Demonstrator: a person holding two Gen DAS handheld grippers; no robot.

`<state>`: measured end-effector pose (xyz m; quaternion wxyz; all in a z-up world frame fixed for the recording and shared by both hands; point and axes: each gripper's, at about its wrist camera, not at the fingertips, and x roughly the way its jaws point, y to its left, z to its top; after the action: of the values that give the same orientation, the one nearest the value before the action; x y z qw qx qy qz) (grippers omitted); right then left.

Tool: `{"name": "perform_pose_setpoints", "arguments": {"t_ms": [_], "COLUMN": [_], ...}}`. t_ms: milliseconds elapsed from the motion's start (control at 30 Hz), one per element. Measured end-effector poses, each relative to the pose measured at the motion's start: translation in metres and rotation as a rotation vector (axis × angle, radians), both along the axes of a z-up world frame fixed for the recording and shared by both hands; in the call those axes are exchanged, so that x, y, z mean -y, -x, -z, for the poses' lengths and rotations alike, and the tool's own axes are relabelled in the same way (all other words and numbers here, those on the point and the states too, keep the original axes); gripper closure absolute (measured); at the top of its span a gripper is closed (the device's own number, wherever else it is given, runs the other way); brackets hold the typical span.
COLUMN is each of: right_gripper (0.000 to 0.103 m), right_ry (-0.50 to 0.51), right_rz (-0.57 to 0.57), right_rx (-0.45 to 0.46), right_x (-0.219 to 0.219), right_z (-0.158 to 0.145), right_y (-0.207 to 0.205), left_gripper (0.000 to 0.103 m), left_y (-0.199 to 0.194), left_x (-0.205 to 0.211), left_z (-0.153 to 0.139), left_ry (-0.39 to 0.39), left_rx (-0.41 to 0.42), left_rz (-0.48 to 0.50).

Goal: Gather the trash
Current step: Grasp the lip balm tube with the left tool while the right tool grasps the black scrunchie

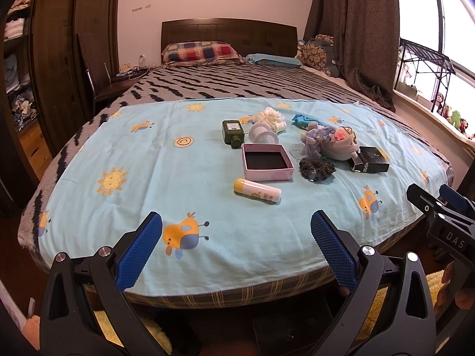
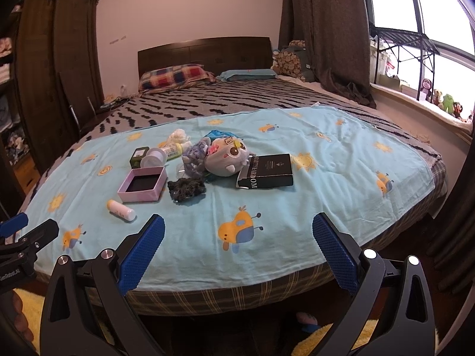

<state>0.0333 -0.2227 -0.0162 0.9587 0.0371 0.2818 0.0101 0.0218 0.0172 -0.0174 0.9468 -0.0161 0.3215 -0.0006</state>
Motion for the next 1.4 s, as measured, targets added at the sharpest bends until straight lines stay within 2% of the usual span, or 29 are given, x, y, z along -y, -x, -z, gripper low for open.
{"name": "perform_pose_setpoints", "arguments": {"t_ms": [233, 400, 600, 733, 900, 1067, 1167, 1233, 1267, 1300, 1400], "right_gripper": [0.003, 0.003, 0.003, 0.005, 0.03, 0.043, 0.048, 0.054, 0.06, 0.071, 0.084], "right_ry": [-0.07, -0.106, -0.092, -0.174, -0.167, -0.159, -0.141, -0.132, -0.133, -0.128, -0.107], "right_rz": [-0.009, -0.021, -0.061, -0.107, -0.143, -0.162, -0.171, -0.179, -0.186, -0.193, -0.213], "right_rx": [-0.066, -0.096, -0.146, -0.205, -0.226, -0.245, -0.254, -0.256, -0.253, -0.255, -0.249], "right_x": [-0.002, -0.007, -0.02, -0.027, -0.042, -0.051, -0.055, -0.057, -0.057, -0.058, -0.06], "right_z": [0.018, 0.031, 0.045, 0.056, 0.065, 0.072, 0.076, 0.078, 0.078, 0.078, 0.076], "right_y": [-0.035, -0.06, -0.095, -0.118, -0.137, -0.151, -0.156, -0.159, -0.159, -0.159, -0.157], "left_gripper": [0.008, 0.008, 0.008, 0.008, 0.008, 0.014, 0.017, 0.024, 0.025, 0.028, 0.038], "left_y": [-0.026, -0.049, -0.072, -0.084, -0.096, -0.115, -0.126, -0.133, -0.134, -0.137, -0.14], "left_x": [0.001, 0.005, -0.003, -0.005, 0.003, 0.008, 0.01, 0.012, 0.013, 0.014, 0.015], "left_z": [0.006, 0.024, 0.044, 0.054, 0.06, 0.069, 0.073, 0.076, 0.077, 0.078, 0.078], "left_ry": [-0.04, -0.095, -0.072, -0.057, -0.042, -0.027, -0.015, -0.004, 0.002, 0.006, 0.003], "left_rx": [0.007, -0.046, -0.1, -0.131, -0.139, -0.163, -0.166, -0.178, -0.18, -0.176, -0.173], "left_rz": [0.009, 0.032, 0.046, 0.081, 0.135, 0.165, 0.19, 0.21, 0.216, 0.22, 0.225]}}
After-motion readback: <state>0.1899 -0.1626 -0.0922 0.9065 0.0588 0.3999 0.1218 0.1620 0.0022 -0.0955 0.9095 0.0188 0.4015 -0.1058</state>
